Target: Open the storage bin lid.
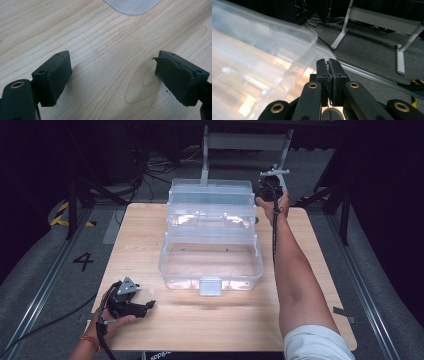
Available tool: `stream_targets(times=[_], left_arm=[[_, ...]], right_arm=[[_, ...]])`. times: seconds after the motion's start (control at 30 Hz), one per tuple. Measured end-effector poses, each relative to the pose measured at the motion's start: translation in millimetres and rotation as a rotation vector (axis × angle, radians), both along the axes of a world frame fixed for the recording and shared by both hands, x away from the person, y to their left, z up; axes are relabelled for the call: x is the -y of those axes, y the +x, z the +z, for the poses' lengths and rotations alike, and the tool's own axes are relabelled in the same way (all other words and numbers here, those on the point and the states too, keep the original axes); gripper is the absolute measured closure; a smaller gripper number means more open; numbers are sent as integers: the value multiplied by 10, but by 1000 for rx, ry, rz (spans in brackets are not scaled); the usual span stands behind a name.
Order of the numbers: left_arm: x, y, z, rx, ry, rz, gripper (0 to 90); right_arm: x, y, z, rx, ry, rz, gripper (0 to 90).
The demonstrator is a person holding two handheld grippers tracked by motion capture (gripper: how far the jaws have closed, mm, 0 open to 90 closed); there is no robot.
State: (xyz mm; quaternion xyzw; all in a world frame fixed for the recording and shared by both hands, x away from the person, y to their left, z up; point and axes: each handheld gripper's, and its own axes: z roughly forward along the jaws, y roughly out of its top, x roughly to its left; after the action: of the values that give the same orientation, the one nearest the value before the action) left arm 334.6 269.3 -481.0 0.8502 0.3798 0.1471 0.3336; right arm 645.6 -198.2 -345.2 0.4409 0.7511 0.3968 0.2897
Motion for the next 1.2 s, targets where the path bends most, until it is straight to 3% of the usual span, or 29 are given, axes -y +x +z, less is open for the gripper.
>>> stream_targets(times=[0.07, 0.53, 0.87, 1.2], left_arm=[[6, -2, -1, -4, -6, 6, 142], [8, -4, -3, -6, -8, 9, 142], [-2, 6, 0, -8, -2, -4, 141], [1, 5, -5, -2, -3, -2, 141]], right_arm=[[-19, -10, -12, -3, -26, 10, 880], [53, -132, 99, 34, 1, 20, 828], [78, -379, 229, 91, -21, 60, 811], [175, -654, 260, 106, -41, 88, 804]])
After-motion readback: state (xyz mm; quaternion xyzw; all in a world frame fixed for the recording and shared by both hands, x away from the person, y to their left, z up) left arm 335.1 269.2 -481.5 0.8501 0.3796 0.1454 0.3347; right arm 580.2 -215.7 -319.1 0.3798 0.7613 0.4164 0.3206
